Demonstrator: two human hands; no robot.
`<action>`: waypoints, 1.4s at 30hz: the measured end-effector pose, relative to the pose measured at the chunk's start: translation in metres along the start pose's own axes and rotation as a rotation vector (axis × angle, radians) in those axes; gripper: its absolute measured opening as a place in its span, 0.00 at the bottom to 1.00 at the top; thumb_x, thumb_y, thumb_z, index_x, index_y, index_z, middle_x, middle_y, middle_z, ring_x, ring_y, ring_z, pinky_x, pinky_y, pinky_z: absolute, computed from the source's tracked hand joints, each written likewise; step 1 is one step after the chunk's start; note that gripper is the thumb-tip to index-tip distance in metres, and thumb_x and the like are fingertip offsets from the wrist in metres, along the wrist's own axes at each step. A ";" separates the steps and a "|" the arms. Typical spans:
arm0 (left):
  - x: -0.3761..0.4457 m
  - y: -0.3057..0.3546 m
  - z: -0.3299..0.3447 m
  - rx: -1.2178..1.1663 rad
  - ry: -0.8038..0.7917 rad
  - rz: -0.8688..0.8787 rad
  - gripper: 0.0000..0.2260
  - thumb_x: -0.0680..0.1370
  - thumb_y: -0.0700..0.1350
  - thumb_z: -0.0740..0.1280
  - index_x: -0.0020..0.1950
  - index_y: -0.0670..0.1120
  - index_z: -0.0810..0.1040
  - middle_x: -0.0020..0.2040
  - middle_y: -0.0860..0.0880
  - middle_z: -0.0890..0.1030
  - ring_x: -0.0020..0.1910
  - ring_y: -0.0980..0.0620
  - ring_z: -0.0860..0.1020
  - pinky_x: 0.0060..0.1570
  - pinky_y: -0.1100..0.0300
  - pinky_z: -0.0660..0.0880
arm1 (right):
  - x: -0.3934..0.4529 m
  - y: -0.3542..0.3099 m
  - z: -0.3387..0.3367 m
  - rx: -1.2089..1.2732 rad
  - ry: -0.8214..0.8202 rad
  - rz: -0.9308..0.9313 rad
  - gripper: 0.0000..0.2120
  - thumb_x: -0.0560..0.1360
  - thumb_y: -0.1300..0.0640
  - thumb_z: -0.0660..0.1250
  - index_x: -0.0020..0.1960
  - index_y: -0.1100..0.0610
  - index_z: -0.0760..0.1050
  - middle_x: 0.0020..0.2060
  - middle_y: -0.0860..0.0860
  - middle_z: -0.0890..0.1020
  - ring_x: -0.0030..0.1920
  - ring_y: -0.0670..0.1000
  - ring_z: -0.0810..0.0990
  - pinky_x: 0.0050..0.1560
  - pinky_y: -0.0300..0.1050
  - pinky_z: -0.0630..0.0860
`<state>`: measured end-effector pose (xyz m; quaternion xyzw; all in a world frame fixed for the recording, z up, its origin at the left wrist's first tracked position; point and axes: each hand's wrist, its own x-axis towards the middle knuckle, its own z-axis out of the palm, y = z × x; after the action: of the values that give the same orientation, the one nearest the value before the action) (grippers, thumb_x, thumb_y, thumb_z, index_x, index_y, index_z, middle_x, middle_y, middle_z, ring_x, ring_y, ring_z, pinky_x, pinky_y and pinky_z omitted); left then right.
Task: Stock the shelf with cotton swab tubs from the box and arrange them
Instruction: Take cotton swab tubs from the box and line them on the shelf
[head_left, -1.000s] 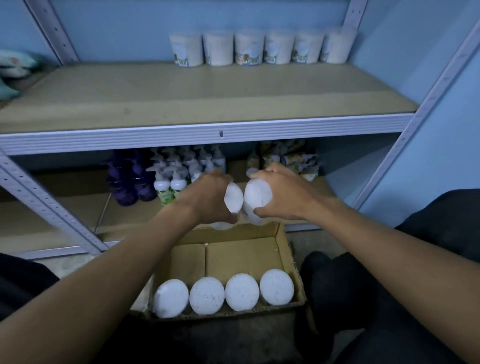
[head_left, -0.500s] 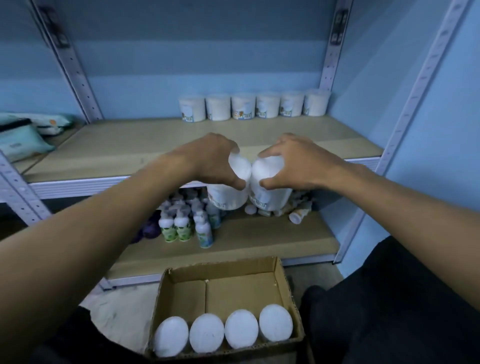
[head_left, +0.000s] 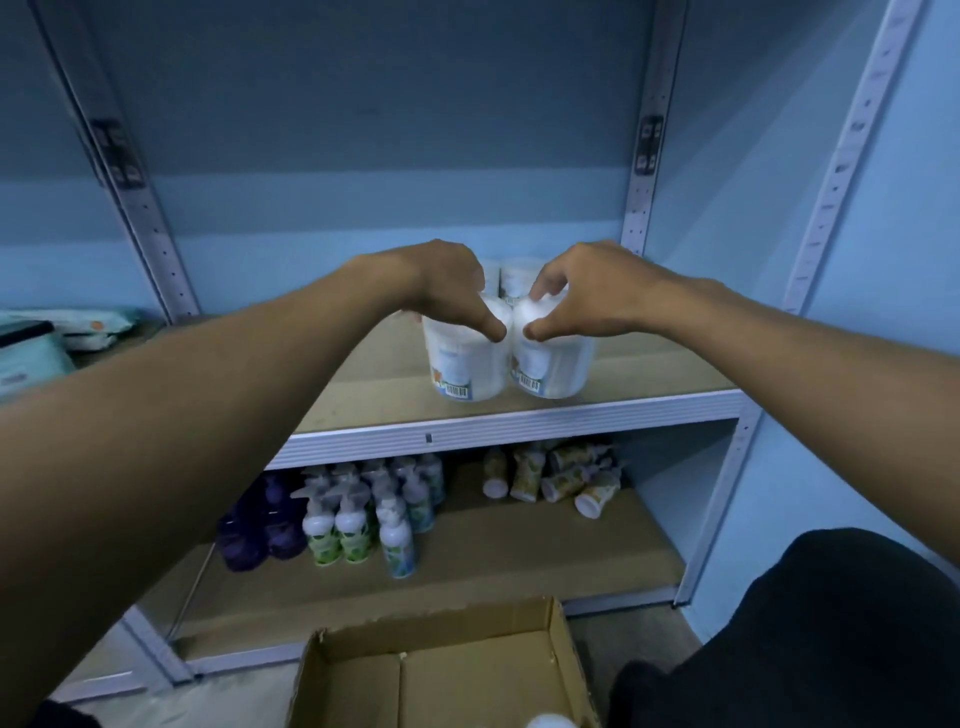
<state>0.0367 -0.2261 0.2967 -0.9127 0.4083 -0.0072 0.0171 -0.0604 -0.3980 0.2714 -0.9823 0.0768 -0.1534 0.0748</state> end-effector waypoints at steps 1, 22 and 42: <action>0.005 0.000 0.001 -0.003 -0.009 -0.002 0.27 0.65 0.68 0.68 0.53 0.48 0.80 0.53 0.49 0.80 0.51 0.44 0.81 0.53 0.47 0.79 | 0.003 0.002 0.001 0.000 -0.006 0.011 0.24 0.63 0.37 0.73 0.56 0.45 0.82 0.52 0.46 0.81 0.53 0.49 0.75 0.40 0.42 0.71; 0.068 -0.016 0.050 -0.223 -0.038 0.038 0.33 0.67 0.67 0.71 0.68 0.57 0.71 0.72 0.55 0.70 0.69 0.52 0.70 0.64 0.56 0.69 | 0.030 0.028 0.041 0.033 -0.197 0.133 0.19 0.70 0.40 0.73 0.57 0.47 0.78 0.57 0.48 0.78 0.55 0.49 0.76 0.51 0.45 0.74; 0.064 0.005 0.062 -0.065 0.113 0.146 0.26 0.71 0.55 0.76 0.67 0.52 0.76 0.65 0.50 0.77 0.63 0.48 0.74 0.59 0.53 0.74 | 0.010 0.019 0.065 -0.177 0.060 0.137 0.16 0.72 0.65 0.69 0.59 0.56 0.79 0.57 0.58 0.78 0.54 0.61 0.79 0.47 0.51 0.77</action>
<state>0.0774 -0.2754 0.2341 -0.8788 0.4738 -0.0443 -0.0351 -0.0328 -0.4106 0.2104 -0.9725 0.1593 -0.1696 -0.0044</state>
